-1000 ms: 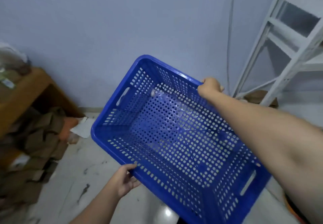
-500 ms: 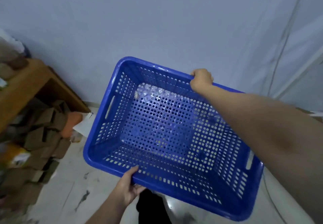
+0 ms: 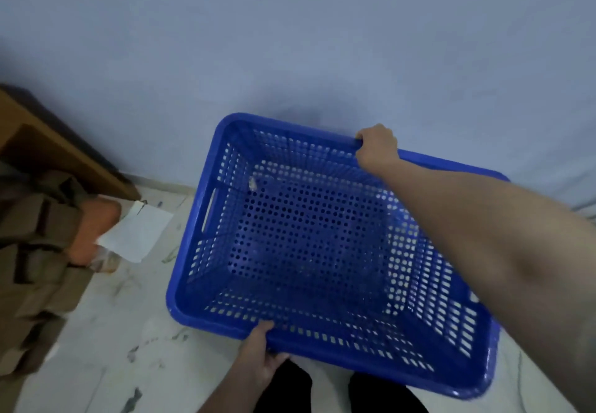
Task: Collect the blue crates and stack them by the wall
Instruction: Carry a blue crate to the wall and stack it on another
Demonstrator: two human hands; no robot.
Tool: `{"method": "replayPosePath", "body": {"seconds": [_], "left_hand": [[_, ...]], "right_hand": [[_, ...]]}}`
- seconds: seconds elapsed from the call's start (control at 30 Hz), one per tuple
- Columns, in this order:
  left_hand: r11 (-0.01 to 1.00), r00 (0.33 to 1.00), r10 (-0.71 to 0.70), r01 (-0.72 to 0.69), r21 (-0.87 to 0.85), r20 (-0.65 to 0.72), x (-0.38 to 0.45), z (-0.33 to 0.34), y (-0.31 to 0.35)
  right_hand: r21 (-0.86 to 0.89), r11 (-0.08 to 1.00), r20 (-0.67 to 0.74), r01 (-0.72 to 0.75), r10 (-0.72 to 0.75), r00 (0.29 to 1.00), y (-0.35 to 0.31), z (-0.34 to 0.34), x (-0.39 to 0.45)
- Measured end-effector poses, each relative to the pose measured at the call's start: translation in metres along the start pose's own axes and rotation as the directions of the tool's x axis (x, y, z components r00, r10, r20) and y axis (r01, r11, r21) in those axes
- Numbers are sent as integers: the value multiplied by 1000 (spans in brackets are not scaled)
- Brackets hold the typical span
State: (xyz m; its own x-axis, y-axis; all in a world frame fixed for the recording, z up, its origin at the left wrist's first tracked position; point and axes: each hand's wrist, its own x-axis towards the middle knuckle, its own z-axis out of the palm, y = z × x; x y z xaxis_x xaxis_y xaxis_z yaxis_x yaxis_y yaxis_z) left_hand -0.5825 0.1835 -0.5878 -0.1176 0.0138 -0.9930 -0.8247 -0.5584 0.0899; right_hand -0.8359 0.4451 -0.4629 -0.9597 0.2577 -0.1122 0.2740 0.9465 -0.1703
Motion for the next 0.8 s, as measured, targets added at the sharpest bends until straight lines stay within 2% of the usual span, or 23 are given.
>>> {"method": "replayPosePath", "body": {"seconds": [0.2,0.33,0.43,0.5,0.57,0.67,0.73,0.8], "left_hand": [[998,998,49,-51,-45,-38,32,21,34],[997,998,48,-51,-63,-51,55,31,49],[992,994,102,-105,-65,-45,68,50,65],[991,993,121,-122,-55,-20,67,65,72],[993,993,110,-111,-49,-31,61,72,73],[995,996,79,-80,-59,-30,39,68,77],[994,993,106,-107,-20,-48,29,59,86],[975,959,205,-183,128,-193,23,46,103]], "right_hand": [[-19,1000,61,-10,11,998,-17,53,59],[70,997,177,-11,-1,984,-30,84,87],[175,985,229,8,-49,972,-23,100,75],[192,979,200,72,-111,973,-8,109,48],[212,975,209,64,-110,972,12,118,13],[189,978,312,-89,26,950,55,130,-43],[183,952,334,-246,175,926,88,132,-80],[160,905,306,-394,334,891,117,128,-117]]}}
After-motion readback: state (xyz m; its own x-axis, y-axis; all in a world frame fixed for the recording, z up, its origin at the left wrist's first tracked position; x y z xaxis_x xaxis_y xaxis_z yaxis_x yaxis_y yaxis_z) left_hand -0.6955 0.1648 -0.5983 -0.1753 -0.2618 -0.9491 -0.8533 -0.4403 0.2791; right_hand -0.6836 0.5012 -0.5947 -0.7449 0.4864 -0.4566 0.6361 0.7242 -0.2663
